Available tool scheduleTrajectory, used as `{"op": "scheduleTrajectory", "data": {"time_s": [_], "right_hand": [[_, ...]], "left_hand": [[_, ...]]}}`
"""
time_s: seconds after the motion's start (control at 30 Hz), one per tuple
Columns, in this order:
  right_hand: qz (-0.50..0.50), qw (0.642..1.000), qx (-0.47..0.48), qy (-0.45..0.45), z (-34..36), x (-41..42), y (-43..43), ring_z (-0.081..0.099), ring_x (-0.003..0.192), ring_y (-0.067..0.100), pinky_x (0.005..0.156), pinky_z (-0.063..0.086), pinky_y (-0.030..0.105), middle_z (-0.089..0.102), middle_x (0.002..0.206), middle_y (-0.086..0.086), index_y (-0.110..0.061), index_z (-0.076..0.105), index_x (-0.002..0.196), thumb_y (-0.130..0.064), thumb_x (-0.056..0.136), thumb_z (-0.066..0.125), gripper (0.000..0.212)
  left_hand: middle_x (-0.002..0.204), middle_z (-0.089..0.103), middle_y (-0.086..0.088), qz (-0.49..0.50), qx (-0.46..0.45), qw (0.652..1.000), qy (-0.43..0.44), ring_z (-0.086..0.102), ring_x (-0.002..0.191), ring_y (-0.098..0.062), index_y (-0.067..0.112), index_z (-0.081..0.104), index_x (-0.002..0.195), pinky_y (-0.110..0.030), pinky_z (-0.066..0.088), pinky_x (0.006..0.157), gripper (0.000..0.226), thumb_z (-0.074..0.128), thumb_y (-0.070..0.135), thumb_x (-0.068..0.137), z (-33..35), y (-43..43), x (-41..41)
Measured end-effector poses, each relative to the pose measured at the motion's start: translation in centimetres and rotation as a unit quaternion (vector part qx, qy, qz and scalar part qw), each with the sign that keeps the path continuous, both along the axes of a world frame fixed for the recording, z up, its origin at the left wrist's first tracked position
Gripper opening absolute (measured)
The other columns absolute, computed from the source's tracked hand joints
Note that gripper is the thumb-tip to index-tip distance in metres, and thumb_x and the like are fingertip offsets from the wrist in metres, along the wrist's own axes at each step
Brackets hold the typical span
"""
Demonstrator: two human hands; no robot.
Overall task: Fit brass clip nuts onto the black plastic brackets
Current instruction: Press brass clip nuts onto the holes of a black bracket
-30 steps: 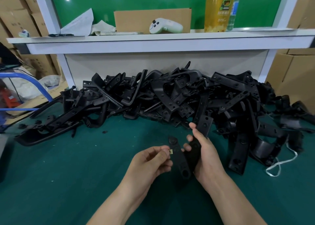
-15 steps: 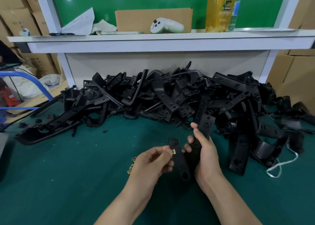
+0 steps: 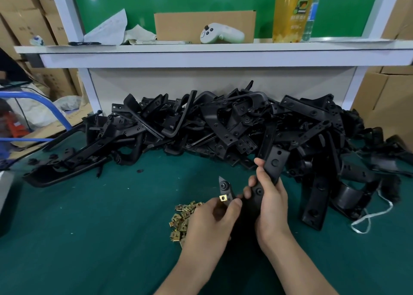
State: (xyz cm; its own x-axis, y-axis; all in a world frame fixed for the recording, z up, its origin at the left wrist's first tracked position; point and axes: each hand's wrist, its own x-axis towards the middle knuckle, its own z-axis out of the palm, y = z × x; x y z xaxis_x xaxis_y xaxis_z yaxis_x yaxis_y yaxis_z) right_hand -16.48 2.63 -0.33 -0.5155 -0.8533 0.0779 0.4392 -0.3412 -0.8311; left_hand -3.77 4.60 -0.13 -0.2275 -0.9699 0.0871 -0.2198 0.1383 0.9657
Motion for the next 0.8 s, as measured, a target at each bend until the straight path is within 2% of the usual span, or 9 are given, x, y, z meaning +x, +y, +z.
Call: {"op": "scheduleTrajectory", "data": {"time_s": [0.07,0.2,0.27,0.37,0.6,0.67,0.73,0.8], "right_hand": [[-0.002,1.0,-0.003,0.005,0.0,0.2,0.0,0.047,0.053,0.012,0.059,0.046,0.031,0.053,0.069,-0.004,-0.031,0.073,0.107,-0.025,0.099,0.059,0.018],[-0.003,1.0,-0.008,0.013,-0.1,0.6,-0.1,0.047,0.054,0.012,0.064,0.043,0.034,0.052,0.068,-0.003,-0.031,0.073,0.107,-0.024,0.1,0.057,0.019],[-0.005,1.0,-0.008,0.013,-0.1,0.8,-0.1,0.047,0.054,0.012,0.064,0.043,0.035,0.052,0.068,-0.003,-0.031,0.073,0.107,-0.024,0.1,0.057,0.019],[-0.003,1.0,-0.012,0.019,-0.1,0.8,0.1,0.047,0.055,0.012,0.061,0.046,0.032,0.052,0.067,-0.003,-0.031,0.073,0.107,-0.024,0.1,0.057,0.018],[0.023,1.0,-0.007,-0.003,0.3,1.1,0.3,0.047,0.055,0.012,0.057,0.05,0.03,0.051,0.064,-0.001,-0.028,0.072,0.106,-0.024,0.099,0.058,0.016],[0.024,0.999,0.007,-0.031,0.5,1.0,0.3,0.047,0.053,0.011,0.054,0.05,0.028,0.051,0.063,-0.002,-0.028,0.073,0.101,-0.024,0.098,0.062,0.013],[0.025,0.996,0.029,-0.084,0.6,0.5,0.2,0.045,0.049,0.01,0.049,0.048,0.025,0.05,0.062,-0.004,-0.028,0.075,0.094,-0.023,0.096,0.065,0.012],[0.029,0.989,0.051,-0.134,0.6,-0.2,0.2,0.044,0.047,0.01,0.046,0.046,0.023,0.049,0.061,-0.005,-0.028,0.074,0.094,-0.024,0.095,0.065,0.01]], "left_hand": [[0.06,0.061,0.006,0.018,-0.016,1.0,-0.01,0.056,0.055,-0.01,0.019,0.07,0.083,-0.042,0.053,0.061,0.03,0.063,0.046,0.094,0.0,0.1,0.0],[0.054,0.056,0.006,0.042,-0.031,0.998,-0.027,0.053,0.053,-0.013,0.016,0.065,0.073,-0.043,0.05,0.058,0.035,0.061,0.044,0.093,0.0,-0.1,0.0],[0.05,0.051,0.006,0.047,-0.036,0.998,-0.028,0.048,0.05,-0.013,0.016,0.061,0.066,-0.041,0.044,0.051,0.038,0.061,0.043,0.094,-0.1,-0.1,0.0],[0.045,0.044,0.009,0.052,-0.051,0.997,-0.03,0.039,0.045,-0.01,0.022,0.051,0.056,-0.029,0.032,0.046,0.044,0.061,0.042,0.093,-0.1,0.0,0.0],[0.044,0.04,0.011,0.049,-0.076,0.995,-0.042,0.033,0.043,-0.006,0.021,0.047,0.056,-0.021,0.026,0.045,0.042,0.062,0.04,0.092,-0.1,-0.6,0.3],[0.047,0.046,0.012,0.022,-0.1,0.994,-0.048,0.038,0.045,-0.005,0.026,0.055,0.062,-0.018,0.028,0.046,0.038,0.061,0.046,0.093,0.1,-0.4,0.6],[0.061,0.057,0.016,-0.014,-0.16,0.982,-0.103,0.05,0.058,-0.003,0.031,0.065,0.082,-0.021,0.037,0.055,0.036,0.049,0.06,0.096,0.4,-0.6,1.5],[0.093,0.065,0.023,-0.017,-0.216,0.955,-0.205,0.055,0.093,0.002,0.037,0.066,0.109,-0.025,0.046,0.082,0.052,0.031,0.073,0.093,0.6,-1.5,3.0]]}}
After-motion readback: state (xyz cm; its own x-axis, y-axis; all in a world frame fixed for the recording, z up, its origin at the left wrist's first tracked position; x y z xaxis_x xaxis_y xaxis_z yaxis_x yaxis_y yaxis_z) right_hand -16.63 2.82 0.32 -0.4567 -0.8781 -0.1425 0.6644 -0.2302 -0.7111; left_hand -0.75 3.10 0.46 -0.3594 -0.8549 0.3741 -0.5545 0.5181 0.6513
